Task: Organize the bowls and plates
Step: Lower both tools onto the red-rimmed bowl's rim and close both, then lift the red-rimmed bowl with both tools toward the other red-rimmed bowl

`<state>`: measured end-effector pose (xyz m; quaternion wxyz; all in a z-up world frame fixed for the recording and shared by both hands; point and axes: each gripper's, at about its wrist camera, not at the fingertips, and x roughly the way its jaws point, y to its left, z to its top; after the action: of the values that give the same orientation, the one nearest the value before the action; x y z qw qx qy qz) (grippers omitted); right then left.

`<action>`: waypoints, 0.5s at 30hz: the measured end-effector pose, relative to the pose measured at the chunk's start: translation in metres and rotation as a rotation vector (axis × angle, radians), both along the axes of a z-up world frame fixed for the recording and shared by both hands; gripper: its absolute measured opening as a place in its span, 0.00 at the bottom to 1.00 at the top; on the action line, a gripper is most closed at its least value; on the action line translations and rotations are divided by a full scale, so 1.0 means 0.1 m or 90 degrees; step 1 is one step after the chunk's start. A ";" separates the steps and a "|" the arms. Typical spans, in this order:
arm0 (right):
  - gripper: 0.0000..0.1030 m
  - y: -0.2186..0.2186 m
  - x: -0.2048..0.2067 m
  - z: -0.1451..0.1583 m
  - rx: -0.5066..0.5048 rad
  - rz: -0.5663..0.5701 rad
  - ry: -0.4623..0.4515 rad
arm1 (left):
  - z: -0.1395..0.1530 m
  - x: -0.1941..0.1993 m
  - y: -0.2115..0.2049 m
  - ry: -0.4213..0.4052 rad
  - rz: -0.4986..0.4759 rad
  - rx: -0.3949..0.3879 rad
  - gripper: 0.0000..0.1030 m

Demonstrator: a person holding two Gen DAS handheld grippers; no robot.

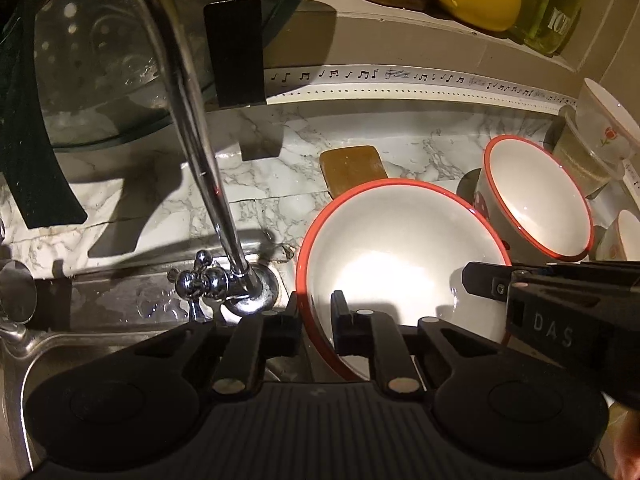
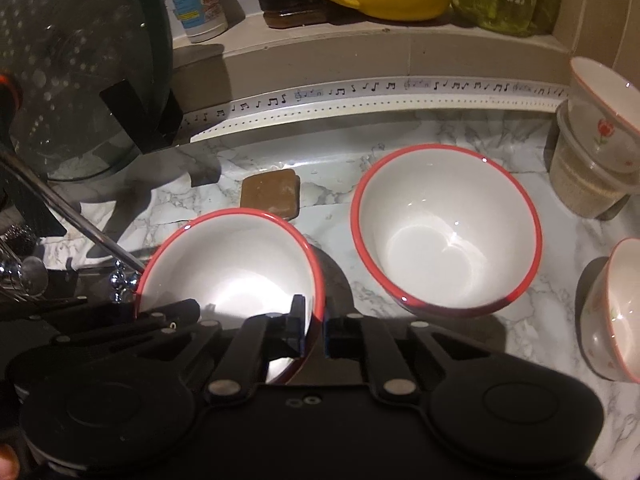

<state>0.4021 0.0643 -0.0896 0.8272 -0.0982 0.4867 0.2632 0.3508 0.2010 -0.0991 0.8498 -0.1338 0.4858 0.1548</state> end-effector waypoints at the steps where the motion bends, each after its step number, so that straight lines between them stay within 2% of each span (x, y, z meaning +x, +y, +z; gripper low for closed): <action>1: 0.08 0.00 -0.02 0.01 -0.003 0.001 -0.006 | 0.00 -0.01 -0.01 0.000 -0.002 0.001 0.13; 4: 0.08 -0.02 -0.07 0.06 -0.002 0.011 -0.019 | 0.03 -0.06 -0.02 -0.007 -0.002 0.002 0.13; 8: 0.08 -0.06 -0.09 0.16 0.008 0.011 -0.008 | 0.13 -0.11 -0.06 -0.013 -0.012 0.001 0.13; 15: 0.08 -0.13 -0.16 0.50 0.010 0.008 -0.031 | 0.46 -0.13 -0.18 -0.036 -0.033 0.015 0.13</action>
<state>0.3861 0.0517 -0.0399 0.8380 -0.1008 0.4636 0.2697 0.3375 0.1826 -0.0534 0.8684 -0.1157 0.4630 0.1342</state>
